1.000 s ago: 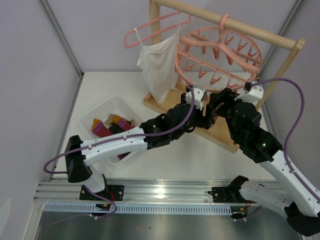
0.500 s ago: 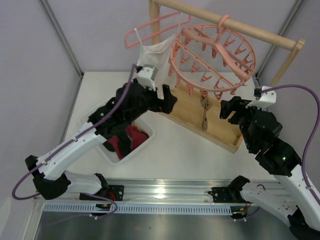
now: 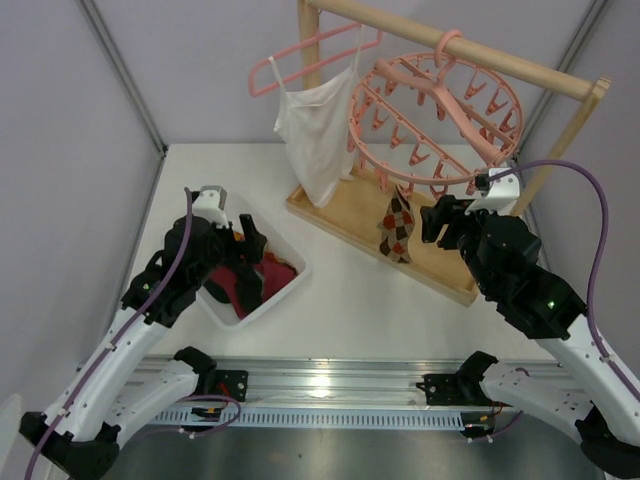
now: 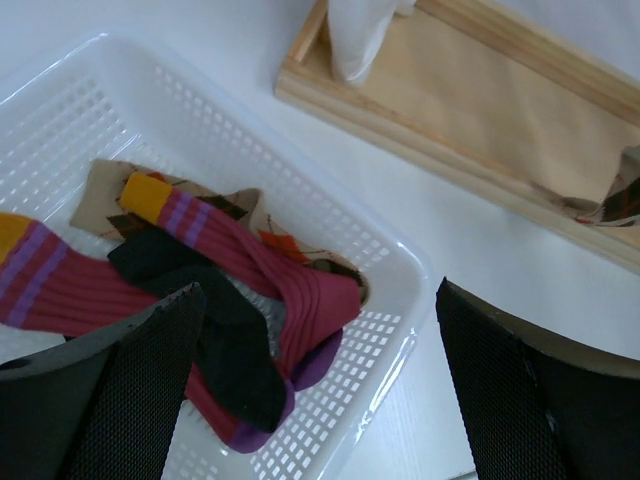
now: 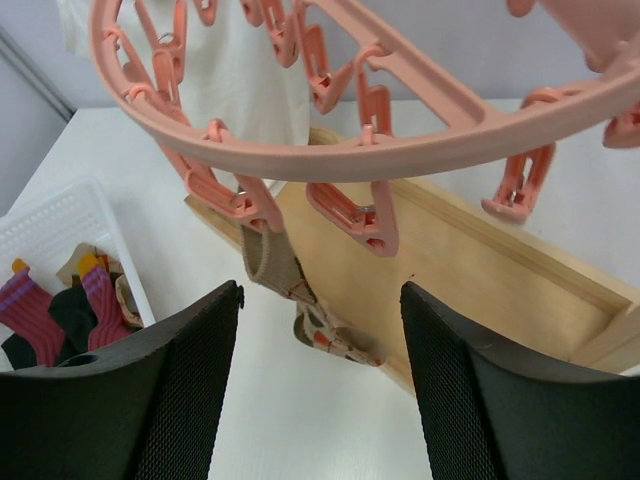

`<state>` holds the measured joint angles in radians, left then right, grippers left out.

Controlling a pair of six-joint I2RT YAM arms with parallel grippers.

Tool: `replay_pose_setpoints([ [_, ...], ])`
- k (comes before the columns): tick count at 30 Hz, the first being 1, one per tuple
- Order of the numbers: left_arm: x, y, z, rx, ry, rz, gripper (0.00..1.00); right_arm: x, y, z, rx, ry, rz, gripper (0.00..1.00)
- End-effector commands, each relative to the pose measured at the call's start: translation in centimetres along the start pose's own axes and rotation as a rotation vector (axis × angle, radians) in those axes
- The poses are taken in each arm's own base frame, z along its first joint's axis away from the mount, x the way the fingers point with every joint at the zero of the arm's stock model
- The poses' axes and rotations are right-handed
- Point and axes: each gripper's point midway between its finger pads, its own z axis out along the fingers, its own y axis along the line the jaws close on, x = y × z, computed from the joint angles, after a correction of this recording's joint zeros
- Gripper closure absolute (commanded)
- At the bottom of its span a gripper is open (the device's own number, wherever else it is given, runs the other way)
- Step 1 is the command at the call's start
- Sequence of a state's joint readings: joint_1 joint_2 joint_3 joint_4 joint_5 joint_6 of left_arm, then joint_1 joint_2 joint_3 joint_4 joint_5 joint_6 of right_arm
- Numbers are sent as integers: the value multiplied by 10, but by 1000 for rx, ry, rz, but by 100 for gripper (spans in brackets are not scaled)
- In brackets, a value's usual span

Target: Clip the socks to the hanger

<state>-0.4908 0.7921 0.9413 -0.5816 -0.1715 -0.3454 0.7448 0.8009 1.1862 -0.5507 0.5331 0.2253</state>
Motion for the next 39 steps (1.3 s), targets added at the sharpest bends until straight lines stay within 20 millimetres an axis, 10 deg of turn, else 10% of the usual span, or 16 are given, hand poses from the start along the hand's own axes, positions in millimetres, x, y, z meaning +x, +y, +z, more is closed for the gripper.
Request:
replay_pose_setpoints([
  [1, 2, 8, 4, 10, -37, 10, 1, -17, 13, 2, -28, -51, 7, 32],
  [16, 1, 26, 0, -30, -41, -44, 0, -18, 49, 27, -43, -46, -13, 37],
  [39, 0, 30, -2, -33, -51, -57, 0, -34, -53, 58, 226, -67, 14, 41],
])
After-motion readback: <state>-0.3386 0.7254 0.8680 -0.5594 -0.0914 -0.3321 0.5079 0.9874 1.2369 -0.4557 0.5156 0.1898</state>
